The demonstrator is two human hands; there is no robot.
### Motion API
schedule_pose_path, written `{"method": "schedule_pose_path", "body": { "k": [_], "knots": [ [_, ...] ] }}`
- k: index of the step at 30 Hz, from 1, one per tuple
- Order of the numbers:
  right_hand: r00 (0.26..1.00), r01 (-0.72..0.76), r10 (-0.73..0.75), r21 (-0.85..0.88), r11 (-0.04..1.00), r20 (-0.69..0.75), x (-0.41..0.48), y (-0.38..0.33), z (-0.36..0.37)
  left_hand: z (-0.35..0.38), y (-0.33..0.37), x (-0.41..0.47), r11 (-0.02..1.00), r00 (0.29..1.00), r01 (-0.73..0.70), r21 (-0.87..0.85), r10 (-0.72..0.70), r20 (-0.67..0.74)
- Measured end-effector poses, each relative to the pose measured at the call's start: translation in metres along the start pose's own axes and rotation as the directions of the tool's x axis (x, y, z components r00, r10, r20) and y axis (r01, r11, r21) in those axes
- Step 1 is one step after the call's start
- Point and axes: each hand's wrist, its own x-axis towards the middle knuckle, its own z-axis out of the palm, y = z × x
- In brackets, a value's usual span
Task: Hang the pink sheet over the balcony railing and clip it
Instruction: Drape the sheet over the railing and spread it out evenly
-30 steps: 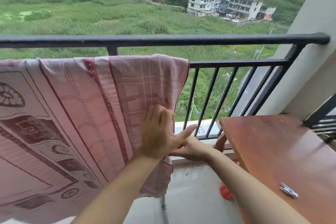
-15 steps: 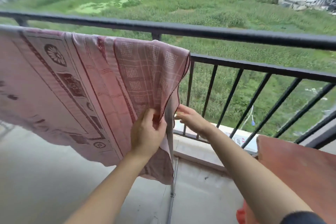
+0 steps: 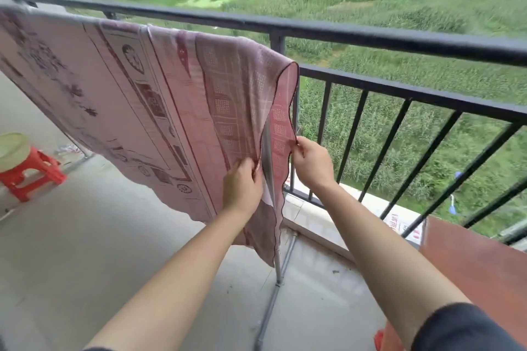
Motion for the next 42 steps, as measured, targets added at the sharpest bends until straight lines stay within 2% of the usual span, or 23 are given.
{"method": "schedule_pose_path", "body": {
  "k": [3,7,11,13,16,18,19,21,22,23,24,25,28,32,35,39,42],
  "knots": [
    [0.996,0.010,-0.010,0.005,1.000,-0.088,0.008,0.001,0.001,0.006,-0.016,-0.012,1.000,0.998,0.017,-0.001,-0.017,0.064],
    [0.998,0.056,-0.060,-0.146,0.988,-0.027,0.019,-0.002,-0.001,0.009,-0.025,-0.006,1.000,0.991,0.024,0.015,-0.025,0.132],
    [0.958,0.152,-0.190,-0.179,0.972,-0.215,0.011,0.013,-0.005,0.013,-0.013,-0.005,0.999,0.979,-0.037,-0.018,0.039,0.199],
    [0.950,0.156,-0.212,-0.236,0.959,-0.231,0.002,0.026,-0.004,0.019,-0.008,-0.007,0.996,0.971,-0.077,-0.054,0.087,0.221],
    [0.986,0.032,-0.065,-0.213,0.977,-0.151,0.011,0.030,-0.006,0.027,-0.001,0.002,0.980,0.927,-0.181,-0.081,0.197,0.320],
    [0.991,-0.046,0.033,-0.099,0.994,-0.127,0.032,0.024,-0.014,0.026,0.004,0.016,0.956,0.877,-0.275,-0.099,0.292,0.382],
    [0.988,-0.060,0.059,-0.005,0.998,-0.144,0.039,0.018,-0.019,0.019,0.005,0.024,0.946,0.878,-0.304,-0.111,0.323,0.353],
    [0.966,-0.029,0.078,0.198,0.980,-0.246,0.057,0.007,-0.024,0.008,0.005,0.051,0.929,0.929,-0.356,-0.097,0.363,0.076],
    [0.949,0.013,0.072,0.267,0.963,-0.306,0.064,-0.002,-0.028,0.001,0.006,0.068,0.916,0.914,-0.398,-0.056,0.390,-0.113],
    [0.934,0.066,0.049,0.303,0.951,-0.355,0.067,-0.012,-0.032,-0.007,0.008,0.085,0.900,0.867,-0.435,-0.010,0.416,-0.273],
    [0.922,0.115,0.018,0.318,0.941,-0.386,0.069,-0.024,-0.035,-0.017,0.012,0.104,0.891,0.824,-0.453,0.022,0.428,-0.372],
    [0.920,0.154,-0.012,0.331,0.931,-0.393,0.072,-0.037,-0.039,-0.027,0.017,0.123,0.885,0.798,-0.464,0.052,0.442,-0.410],
    [0.923,0.222,-0.088,0.331,0.917,-0.375,0.083,-0.064,-0.043,-0.049,0.023,0.180,0.848,0.785,-0.487,0.208,0.530,-0.322],
    [0.900,0.266,-0.139,0.267,0.926,-0.414,0.091,-0.077,-0.047,-0.065,0.003,0.228,0.805,0.836,-0.479,0.349,0.540,-0.098],
    [0.883,0.276,-0.198,0.128,0.953,-0.426,0.092,-0.073,-0.045,-0.060,-0.016,0.237,0.797,0.838,-0.466,0.384,0.537,-0.096],
    [0.910,0.193,-0.124,0.139,0.971,-0.395,0.092,-0.070,-0.044,-0.052,-0.020,0.237,0.796,0.830,-0.497,0.347,0.553,-0.080],
    [0.914,0.149,-0.072,0.166,0.975,-0.400,0.081,-0.067,-0.050,-0.045,-0.015,0.231,0.824,0.850,-0.475,0.308,0.521,-0.082]
  ]
}}
